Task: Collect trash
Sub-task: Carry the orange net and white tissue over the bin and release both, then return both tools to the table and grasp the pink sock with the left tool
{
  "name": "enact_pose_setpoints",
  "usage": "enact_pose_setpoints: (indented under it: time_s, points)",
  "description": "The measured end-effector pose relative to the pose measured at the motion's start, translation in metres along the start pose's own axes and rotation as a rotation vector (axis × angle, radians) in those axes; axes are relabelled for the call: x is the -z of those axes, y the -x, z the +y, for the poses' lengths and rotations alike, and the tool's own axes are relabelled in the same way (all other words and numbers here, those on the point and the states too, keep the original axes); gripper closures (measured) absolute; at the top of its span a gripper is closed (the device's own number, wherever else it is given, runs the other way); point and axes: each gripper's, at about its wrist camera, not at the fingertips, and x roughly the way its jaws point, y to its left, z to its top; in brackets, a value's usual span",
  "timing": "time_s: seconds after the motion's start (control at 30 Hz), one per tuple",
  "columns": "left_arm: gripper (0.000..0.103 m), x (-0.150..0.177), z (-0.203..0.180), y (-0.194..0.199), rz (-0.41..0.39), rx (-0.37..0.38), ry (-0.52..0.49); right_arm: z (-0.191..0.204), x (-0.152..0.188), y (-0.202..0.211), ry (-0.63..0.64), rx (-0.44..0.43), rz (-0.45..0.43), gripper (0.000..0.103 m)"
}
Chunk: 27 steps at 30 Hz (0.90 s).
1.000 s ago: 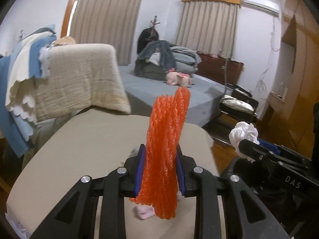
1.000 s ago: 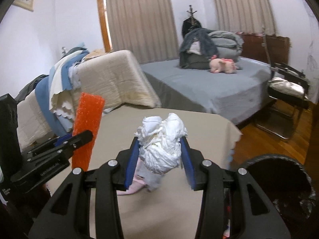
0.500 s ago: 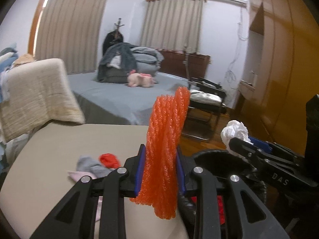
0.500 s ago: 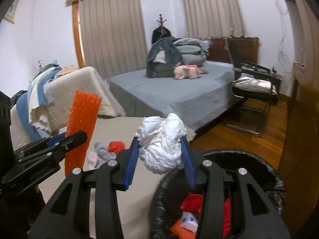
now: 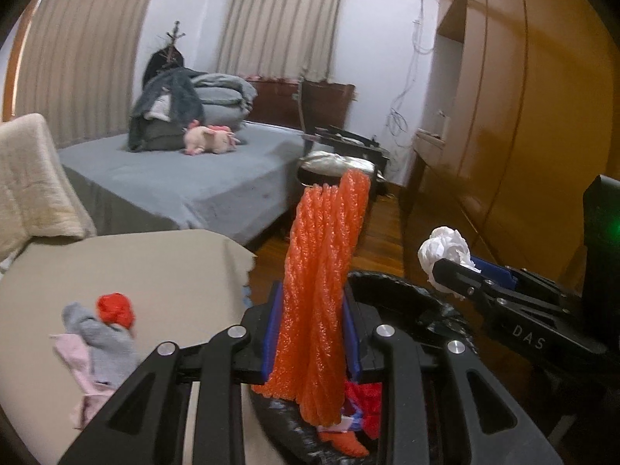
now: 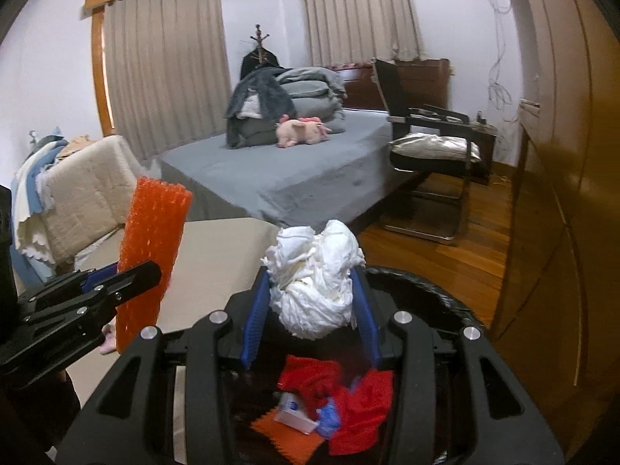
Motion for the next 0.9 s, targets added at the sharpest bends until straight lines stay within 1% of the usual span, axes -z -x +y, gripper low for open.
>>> enact_pose_setpoints:
  time_s: [0.2, 0.33, 0.4, 0.43, 0.47, 0.5, 0.53, 0.57, 0.6, 0.67, 0.7, 0.73, 0.87, 0.9]
  points:
    - [0.075, 0.007, -0.02, -0.03, 0.043, 0.044, -0.016, -0.027, 0.009, -0.006, -0.013, 0.047, 0.021, 0.062]
    - [0.075, 0.012, -0.029, -0.049, 0.072, 0.07, -0.025, -0.039, 0.015, -0.014, -0.023, 0.072, 0.042, 0.06]
    - [0.07, 0.013, -0.032, -0.059, 0.088, 0.093, -0.029, -0.043, 0.018, -0.018, -0.024, 0.089, 0.052, 0.058]
    - [0.061, 0.012, -0.034, -0.065, 0.098, 0.103, -0.03, -0.046, 0.02, -0.021, -0.026, 0.097, 0.06, 0.054]
    - [0.055, 0.013, -0.033, -0.069, 0.107, 0.118, -0.028, -0.049, 0.022, -0.023, -0.031, 0.103, 0.065, 0.049]
    - [0.054, 0.017, -0.034, -0.073, 0.117, 0.133, -0.025, -0.052, 0.023, -0.023, -0.038, 0.111, 0.069, 0.048]
    - [0.053, 0.019, -0.034, -0.074, 0.124, 0.136, -0.028, -0.055, 0.024, -0.023, -0.044, 0.114, 0.069, 0.044]
    - [0.049, 0.021, -0.033, -0.075, 0.129, 0.138, -0.029, -0.055, 0.025, -0.021, -0.046, 0.115, 0.066, 0.037]
    - [0.046, 0.022, -0.032, -0.074, 0.13, 0.137, -0.029, -0.056, 0.024, -0.02, -0.048, 0.119, 0.06, 0.033]
    - [0.038, 0.024, -0.027, -0.068, 0.124, 0.126, -0.029, -0.056, 0.024, -0.016, -0.051, 0.123, 0.042, 0.019]
    - [0.035, 0.025, -0.026, -0.066, 0.122, 0.119, -0.03, -0.056, 0.023, -0.014, -0.053, 0.119, 0.034, 0.015]
    - [0.029, 0.025, -0.025, -0.062, 0.115, 0.105, -0.034, -0.057, 0.021, -0.013, -0.054, 0.115, 0.027, 0.012]
    - [0.017, 0.022, -0.01, -0.043, 0.078, 0.039, -0.032, -0.049, 0.016, -0.008, -0.055, 0.076, 0.001, 0.007]
    - [0.016, 0.021, -0.006, -0.038, 0.071, 0.026, -0.028, -0.045, 0.014, -0.007, -0.057, 0.065, -0.004, 0.007]
